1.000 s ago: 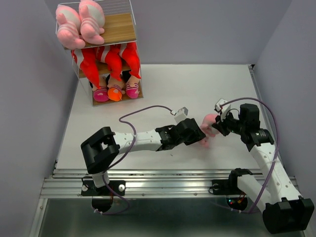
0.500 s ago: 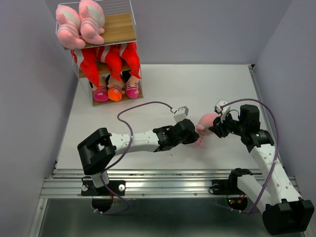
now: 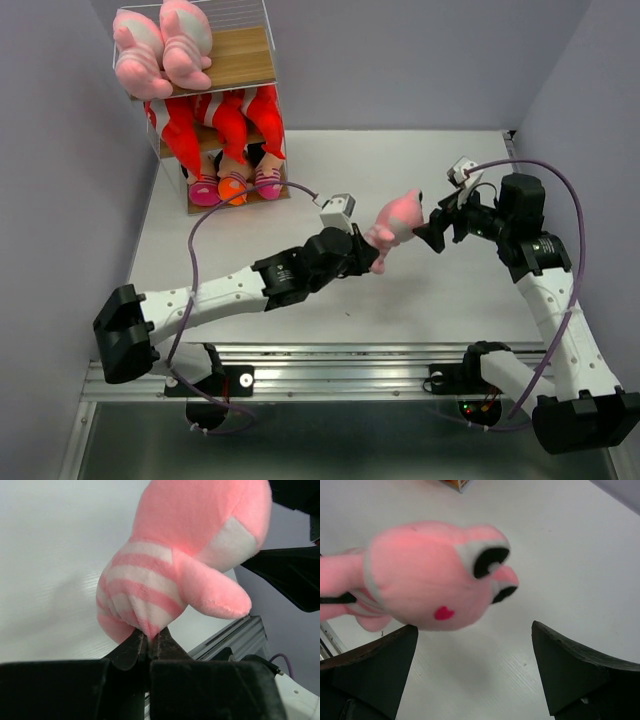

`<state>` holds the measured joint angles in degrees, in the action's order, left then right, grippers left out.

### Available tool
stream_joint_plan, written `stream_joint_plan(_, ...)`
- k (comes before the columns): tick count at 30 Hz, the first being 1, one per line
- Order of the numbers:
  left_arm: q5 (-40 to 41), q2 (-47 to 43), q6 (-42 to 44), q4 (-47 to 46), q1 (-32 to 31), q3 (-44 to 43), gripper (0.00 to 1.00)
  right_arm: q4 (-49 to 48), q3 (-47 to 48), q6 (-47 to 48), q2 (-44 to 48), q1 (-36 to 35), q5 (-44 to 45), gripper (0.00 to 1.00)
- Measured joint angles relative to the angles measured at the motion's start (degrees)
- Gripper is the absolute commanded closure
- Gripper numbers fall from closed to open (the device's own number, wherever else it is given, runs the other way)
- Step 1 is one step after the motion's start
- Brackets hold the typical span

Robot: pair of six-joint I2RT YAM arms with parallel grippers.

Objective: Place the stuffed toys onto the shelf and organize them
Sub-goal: Pass the stuffed toy from the right arm to the left, then place the stuffed toy onto shelf

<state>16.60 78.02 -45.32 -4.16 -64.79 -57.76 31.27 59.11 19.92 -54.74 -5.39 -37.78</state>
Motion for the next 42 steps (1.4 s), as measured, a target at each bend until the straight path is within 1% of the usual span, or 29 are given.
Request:
stream_joint_plan(4,1.07,-6.75,1.75,6.27,2.62,-1.20,1.00,-2.25,-0.63,-2.67,-0.66,-0.17,1.60,0.00)
stream_joint_plan(7,1.86,-10.93,2.73,11.30,5.38,-4.61,1.00,-5.09,-3.80,-4.79,-0.15,0.57,3.56,0.00)
stream_joint_plan(10,2.54,-13.51,3.91,15.63,9.57,-11.28,1.00,-6.86,-7.02,-6.29,0.26,0.90,4.85,0.00)
stream_joint_plan(11,2.62,-13.86,4.02,16.00,10.60,-12.59,1.00,-7.67,-8.35,-6.71,0.37,0.90,5.11,0.00)
stream_joint_plan(15,3.82,-13.99,5.84,19.98,16.00,-23.12,1.00,-11.02,-13.70,-7.80,0.39,1.31,5.31,0.00)
stream_joint_plan(17,3.98,-13.00,6.86,21.79,18.12,-29.07,1.00,-11.26,-15.23,-8.20,0.20,1.31,5.31,0.00)
stream_joint_plan(21,3.63,-7.91,8.83,25.49,24.37,-43.34,1.00,-12.17,-16.02,-8.52,0.02,1.31,4.72,0.00)
stream_joint_plan(23,2.82,-5.05,9.38,27.06,27.96,-49.37,1.00,-12.85,-16.02,-8.81,0.04,1.31,4.46,0.00)
stream_joint_plan(25,1.33,-2.56,9.49,28.55,31.67,-53.44,1.00,-12.90,-16.02,-9.03,0.04,1.31,4.35,0.00)
stream_joint_plan(30,-3.54,3.32,8.37,31.19,39.78,-58.95,1.00,-12.92,-16.02,-9.46,0.55,1.31,3.91,0.00)
stream_joint_plan(32,-4.76,5.90,7.48,32.26,41.83,-60.61,1.00,-12.94,-16.02,-9.49,0.85,1.31,3.78,0.00)
stream_joint_plan(38,-6.38,12.26,5.35,34.27,43.93,-65.85,1.00,-12.94,-16.17,-9.68,1.66,1.31,3.32,0.00)
stream_joint_plan(42,-6.34,13.99,4.04,34.56,44.63,-67.84,1.00,-12.96,-16.50,-9.70,2.10,1.31,2.84,0.00)
